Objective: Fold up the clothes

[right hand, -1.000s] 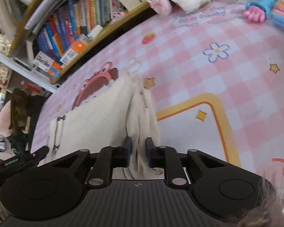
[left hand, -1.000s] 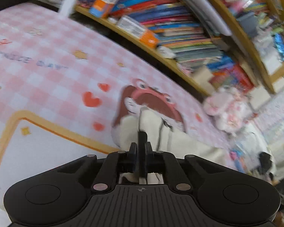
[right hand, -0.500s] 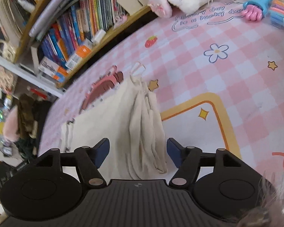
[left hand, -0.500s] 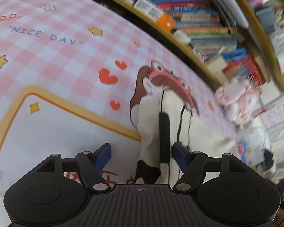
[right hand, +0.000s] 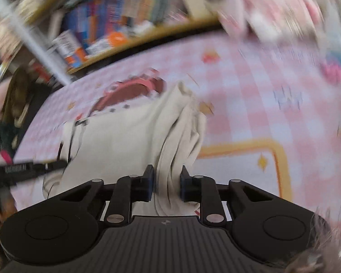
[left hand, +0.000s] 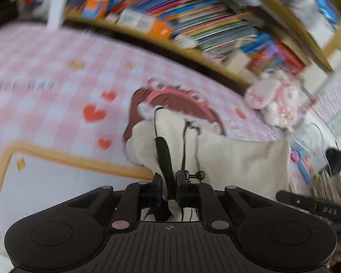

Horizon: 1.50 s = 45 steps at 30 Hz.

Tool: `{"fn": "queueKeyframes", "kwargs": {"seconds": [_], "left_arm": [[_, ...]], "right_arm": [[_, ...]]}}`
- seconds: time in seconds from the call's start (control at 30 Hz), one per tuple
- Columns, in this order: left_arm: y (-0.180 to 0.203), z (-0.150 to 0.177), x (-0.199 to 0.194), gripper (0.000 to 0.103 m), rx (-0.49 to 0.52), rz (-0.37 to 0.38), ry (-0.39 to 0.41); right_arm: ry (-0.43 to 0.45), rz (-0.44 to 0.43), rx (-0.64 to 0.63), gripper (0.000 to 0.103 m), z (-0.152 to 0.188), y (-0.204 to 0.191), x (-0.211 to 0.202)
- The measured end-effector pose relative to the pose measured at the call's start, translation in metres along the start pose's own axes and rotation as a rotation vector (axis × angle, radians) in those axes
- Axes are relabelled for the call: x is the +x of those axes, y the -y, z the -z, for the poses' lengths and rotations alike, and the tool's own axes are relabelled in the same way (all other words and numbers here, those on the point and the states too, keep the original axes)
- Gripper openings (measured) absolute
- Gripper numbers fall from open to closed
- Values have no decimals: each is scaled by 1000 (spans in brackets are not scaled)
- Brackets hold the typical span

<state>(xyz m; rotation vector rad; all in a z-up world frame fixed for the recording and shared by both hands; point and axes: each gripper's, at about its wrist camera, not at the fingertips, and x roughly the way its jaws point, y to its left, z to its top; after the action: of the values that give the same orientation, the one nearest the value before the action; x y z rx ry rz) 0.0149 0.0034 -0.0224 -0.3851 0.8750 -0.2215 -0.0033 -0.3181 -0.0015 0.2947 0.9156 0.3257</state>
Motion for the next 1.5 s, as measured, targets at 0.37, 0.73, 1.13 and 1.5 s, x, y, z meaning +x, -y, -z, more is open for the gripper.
{"fn": "queueKeyframes", "kwargs": {"seconds": [0.37, 0.73, 1.13, 1.5], "left_arm": [[-36, 2, 15, 52, -192, 88, -100], [-14, 3, 23, 20, -131, 88, -111], [-8, 13, 12, 19, -100, 109, -173], [-28, 25, 17, 39, -211, 113, -191]], "right_arm": [[-43, -27, 235, 42, 10, 34, 2], [-54, -27, 201, 26, 5, 23, 21], [-51, -19, 92, 21, 16, 15, -3], [-89, -34, 225, 40, 32, 36, -6]]}}
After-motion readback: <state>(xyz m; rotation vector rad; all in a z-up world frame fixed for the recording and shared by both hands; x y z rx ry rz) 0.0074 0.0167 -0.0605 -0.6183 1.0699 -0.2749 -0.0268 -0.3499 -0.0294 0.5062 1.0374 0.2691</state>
